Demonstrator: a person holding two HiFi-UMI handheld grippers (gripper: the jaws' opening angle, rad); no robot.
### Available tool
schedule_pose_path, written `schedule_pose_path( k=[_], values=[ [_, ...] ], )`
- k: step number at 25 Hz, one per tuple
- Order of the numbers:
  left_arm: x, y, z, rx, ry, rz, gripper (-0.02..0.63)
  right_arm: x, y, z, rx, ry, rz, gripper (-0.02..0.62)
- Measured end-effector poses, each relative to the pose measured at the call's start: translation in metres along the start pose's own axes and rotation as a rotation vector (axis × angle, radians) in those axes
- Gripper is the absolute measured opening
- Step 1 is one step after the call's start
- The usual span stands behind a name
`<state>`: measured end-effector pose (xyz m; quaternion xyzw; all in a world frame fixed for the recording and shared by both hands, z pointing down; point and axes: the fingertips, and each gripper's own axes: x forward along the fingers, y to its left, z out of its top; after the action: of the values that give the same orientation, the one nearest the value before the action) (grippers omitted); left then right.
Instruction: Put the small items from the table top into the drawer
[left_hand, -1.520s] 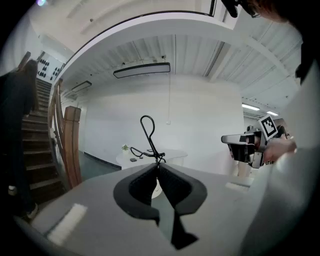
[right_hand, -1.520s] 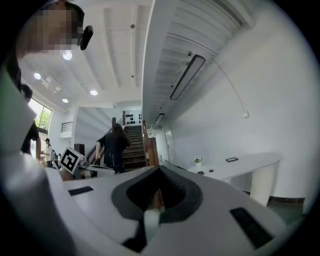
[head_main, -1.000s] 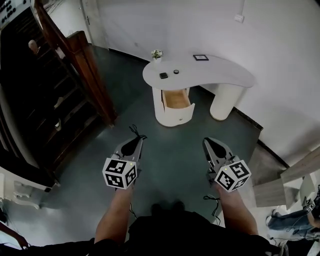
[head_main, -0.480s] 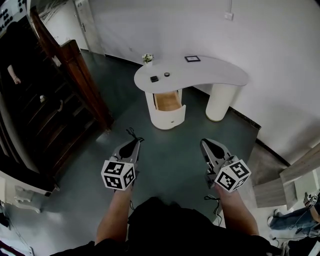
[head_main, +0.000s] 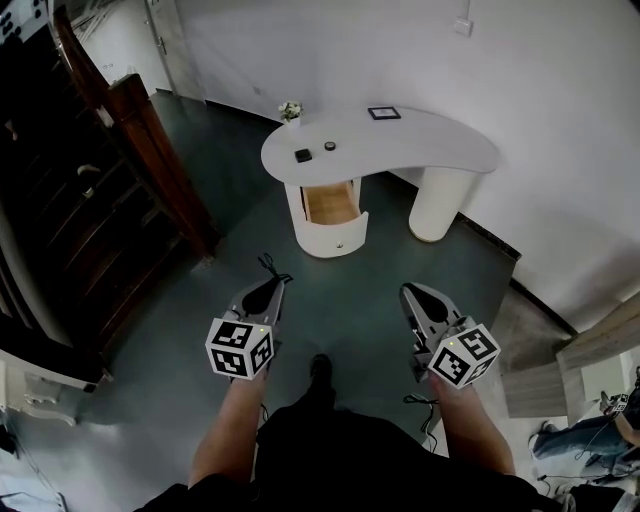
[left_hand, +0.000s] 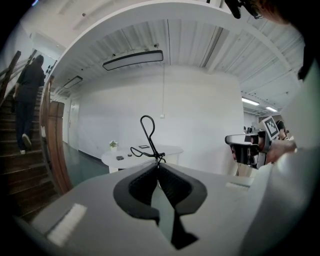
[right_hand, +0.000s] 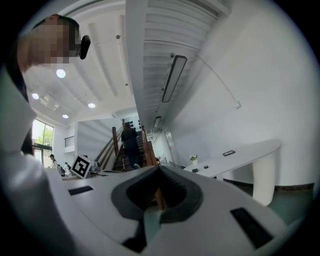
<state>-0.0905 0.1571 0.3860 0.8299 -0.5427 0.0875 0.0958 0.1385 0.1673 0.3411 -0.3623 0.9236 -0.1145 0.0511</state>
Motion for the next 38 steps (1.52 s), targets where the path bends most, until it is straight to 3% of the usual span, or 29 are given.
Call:
schedule_pose_path(
  k=[8,22,30,38],
  values=[
    [0.064,0.035,0.006,-0.006,0.017,-0.027,0.023,0.055,-0.045,-0.009,0.013,0.050,-0.022,0.011],
    [0.164,0.141,0.011,-0.018,0.051,-0.070,0.023,0.203,-0.099,-0.025,0.022,0.178,-0.040,0.011],
    [0.188,0.185,0.013,-0.038,0.052,-0.082,0.023,0.255,-0.102,-0.028,0.030,0.203,-0.044,0.011],
    [0.208,0.201,0.013,-0.050,0.044,-0.084,0.023,0.285,-0.112,-0.033,0.027,0.217,-0.026,0.011]
  ],
)
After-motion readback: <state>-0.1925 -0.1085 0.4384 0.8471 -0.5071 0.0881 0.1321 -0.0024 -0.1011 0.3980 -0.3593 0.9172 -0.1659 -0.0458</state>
